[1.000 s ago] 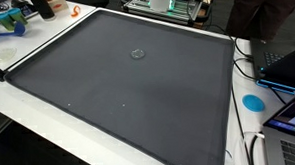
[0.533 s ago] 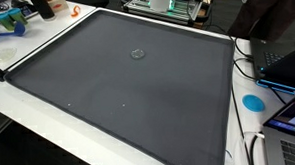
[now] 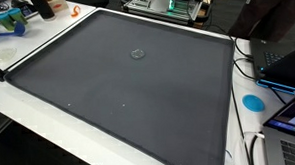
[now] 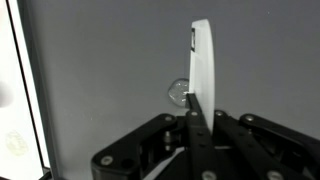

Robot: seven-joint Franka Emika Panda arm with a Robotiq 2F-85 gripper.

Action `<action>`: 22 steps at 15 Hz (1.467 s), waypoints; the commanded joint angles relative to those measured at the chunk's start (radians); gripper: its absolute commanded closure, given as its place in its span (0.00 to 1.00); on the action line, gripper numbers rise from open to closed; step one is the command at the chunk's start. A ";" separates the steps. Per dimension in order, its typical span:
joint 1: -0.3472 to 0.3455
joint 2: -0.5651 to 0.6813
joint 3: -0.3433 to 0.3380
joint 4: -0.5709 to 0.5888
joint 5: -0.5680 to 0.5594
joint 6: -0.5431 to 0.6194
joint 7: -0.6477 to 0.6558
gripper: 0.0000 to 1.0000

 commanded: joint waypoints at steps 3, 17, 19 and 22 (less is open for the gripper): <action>0.082 0.224 -0.016 0.195 -0.142 -0.041 0.171 0.99; 0.211 0.476 -0.152 0.451 -0.231 -0.095 0.129 0.99; 0.211 0.485 -0.162 0.466 -0.220 -0.089 0.118 0.99; 0.204 0.493 -0.171 0.482 -0.200 -0.080 0.094 0.99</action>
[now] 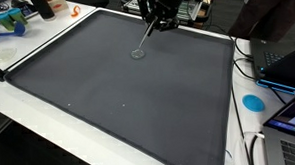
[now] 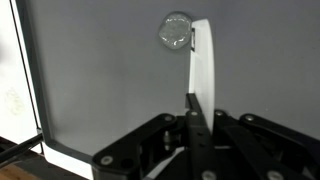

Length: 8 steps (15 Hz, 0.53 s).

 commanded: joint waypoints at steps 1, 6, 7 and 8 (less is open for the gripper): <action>0.011 0.019 -0.025 0.033 0.026 -0.010 -0.041 0.99; -0.008 0.016 -0.035 0.035 0.074 0.017 -0.105 0.99; -0.012 0.015 -0.037 0.036 0.090 0.022 -0.120 0.99; -0.017 0.013 -0.040 0.035 0.108 0.028 -0.134 0.99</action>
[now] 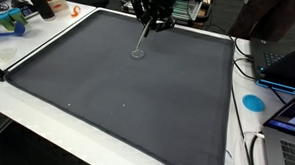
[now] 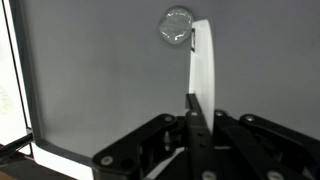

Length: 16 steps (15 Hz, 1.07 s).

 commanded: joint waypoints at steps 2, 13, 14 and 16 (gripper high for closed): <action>-0.022 -0.005 -0.017 -0.001 0.094 0.036 -0.089 0.99; -0.137 -0.041 -0.040 -0.051 0.336 0.175 -0.322 0.99; -0.150 -0.046 -0.041 -0.059 0.363 0.184 -0.345 0.99; -0.177 -0.061 -0.040 -0.080 0.421 0.211 -0.396 0.99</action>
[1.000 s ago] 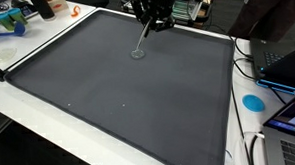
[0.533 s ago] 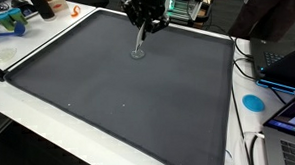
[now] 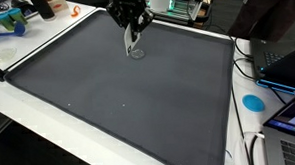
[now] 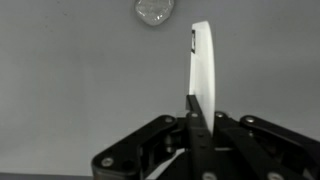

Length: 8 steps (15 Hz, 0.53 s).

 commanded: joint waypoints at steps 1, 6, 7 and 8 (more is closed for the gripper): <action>-0.046 -0.055 0.000 -0.081 0.111 0.061 -0.099 0.99; -0.109 -0.105 0.008 -0.181 0.284 0.173 -0.268 0.99; -0.121 -0.115 0.009 -0.203 0.322 0.194 -0.307 0.99; -0.132 -0.126 0.010 -0.227 0.361 0.213 -0.348 0.99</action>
